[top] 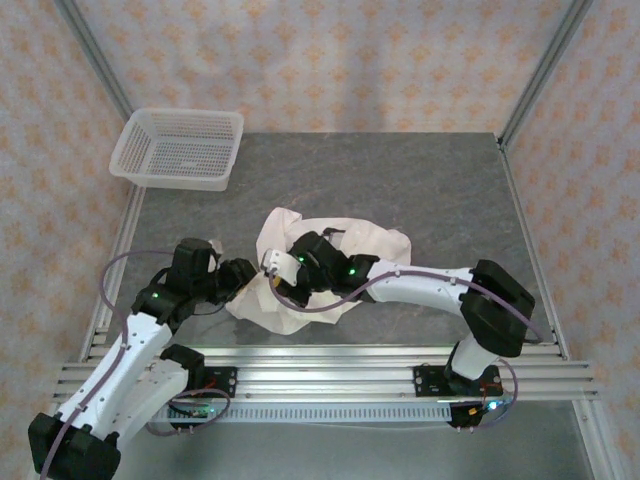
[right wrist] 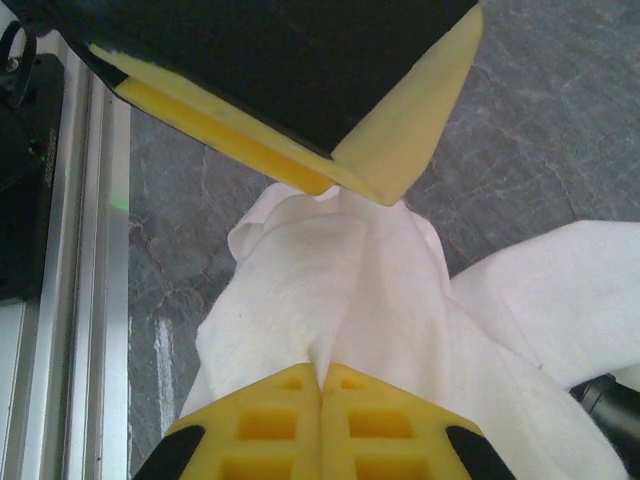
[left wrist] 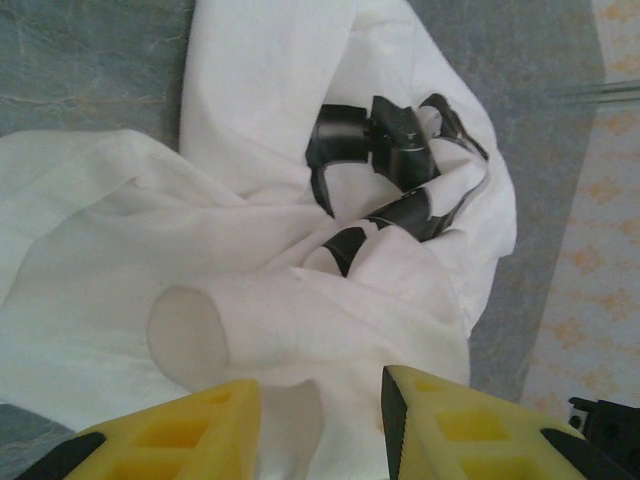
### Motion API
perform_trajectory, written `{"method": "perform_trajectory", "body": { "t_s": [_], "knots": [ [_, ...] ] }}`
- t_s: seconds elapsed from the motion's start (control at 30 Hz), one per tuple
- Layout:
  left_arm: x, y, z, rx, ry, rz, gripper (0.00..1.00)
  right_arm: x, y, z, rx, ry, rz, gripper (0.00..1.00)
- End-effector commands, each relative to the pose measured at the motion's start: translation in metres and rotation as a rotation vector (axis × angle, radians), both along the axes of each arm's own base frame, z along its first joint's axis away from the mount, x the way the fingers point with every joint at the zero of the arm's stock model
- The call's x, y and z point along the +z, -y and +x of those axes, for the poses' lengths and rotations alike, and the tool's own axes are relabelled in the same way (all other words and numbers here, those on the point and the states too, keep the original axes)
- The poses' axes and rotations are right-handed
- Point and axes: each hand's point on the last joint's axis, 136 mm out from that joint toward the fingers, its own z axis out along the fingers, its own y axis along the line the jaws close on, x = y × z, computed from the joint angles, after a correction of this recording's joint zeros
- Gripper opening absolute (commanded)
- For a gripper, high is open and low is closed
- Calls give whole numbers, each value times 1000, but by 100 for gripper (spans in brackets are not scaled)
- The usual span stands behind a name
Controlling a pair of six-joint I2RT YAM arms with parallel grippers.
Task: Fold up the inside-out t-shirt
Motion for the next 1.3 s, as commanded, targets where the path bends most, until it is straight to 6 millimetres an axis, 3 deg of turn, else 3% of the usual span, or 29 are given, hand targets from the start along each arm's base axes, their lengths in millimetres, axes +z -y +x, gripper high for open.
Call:
{"method": "perform_trajectory", "body": {
  "t_s": [0.0,0.3,0.63,0.83,0.93,1.0,1.17,1.27],
  "knots": [
    [9,1,3,4,36,-18,38,21,-3,0,7,30,64,2],
    [-22,-18,-1,83,-44,65,41,35,-4,-4,25,38,118,2],
    [-1,-5,22,99,70,-49,38,41,-5,-14,64,11,155,2],
    [11,1,27,80,115,-90,27,39,-6,-16,74,0,157,2],
    [16,6,28,62,141,-117,12,37,-6,-16,70,-8,158,4],
    [19,8,29,54,155,-129,0,33,-6,-16,66,-17,152,7],
    [32,7,29,56,199,-142,0,19,4,-17,35,-21,117,20],
    [38,6,30,59,214,-141,0,17,16,-19,8,-4,112,36]
  ]
}}
